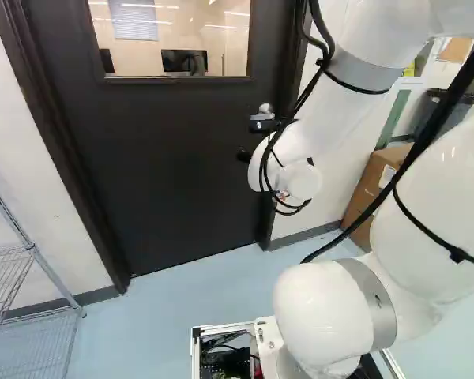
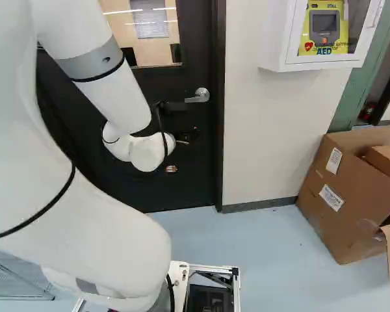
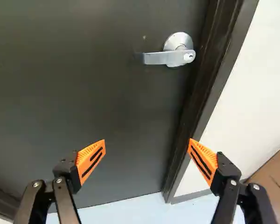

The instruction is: Open the door and move inside

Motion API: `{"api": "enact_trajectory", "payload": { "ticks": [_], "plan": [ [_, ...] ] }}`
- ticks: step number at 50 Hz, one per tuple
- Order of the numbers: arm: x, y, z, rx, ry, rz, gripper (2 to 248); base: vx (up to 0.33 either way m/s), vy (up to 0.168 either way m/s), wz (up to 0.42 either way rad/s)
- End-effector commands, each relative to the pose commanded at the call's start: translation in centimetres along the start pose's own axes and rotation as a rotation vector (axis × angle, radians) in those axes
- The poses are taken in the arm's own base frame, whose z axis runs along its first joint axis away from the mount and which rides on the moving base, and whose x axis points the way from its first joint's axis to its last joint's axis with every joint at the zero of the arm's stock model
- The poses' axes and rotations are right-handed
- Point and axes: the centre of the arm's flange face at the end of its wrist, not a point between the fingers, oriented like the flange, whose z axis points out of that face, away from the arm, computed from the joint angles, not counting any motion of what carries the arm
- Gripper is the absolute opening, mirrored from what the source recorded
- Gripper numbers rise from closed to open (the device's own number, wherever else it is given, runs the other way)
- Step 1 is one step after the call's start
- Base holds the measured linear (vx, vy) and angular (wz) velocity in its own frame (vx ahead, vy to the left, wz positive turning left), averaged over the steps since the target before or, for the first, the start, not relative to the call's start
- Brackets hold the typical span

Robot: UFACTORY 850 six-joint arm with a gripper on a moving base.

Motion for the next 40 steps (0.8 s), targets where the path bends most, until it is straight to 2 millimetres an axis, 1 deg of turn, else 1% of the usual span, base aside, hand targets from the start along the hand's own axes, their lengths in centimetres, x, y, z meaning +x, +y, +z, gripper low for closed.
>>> {"api": "enact_trajectory", "payload": {
  "ticks": [40],
  "plan": [
    [5.2, -0.2, 3.1, 0.064, 0.103, -0.067, 247, 0.000, 0.000, 0.000]
  ]
}}
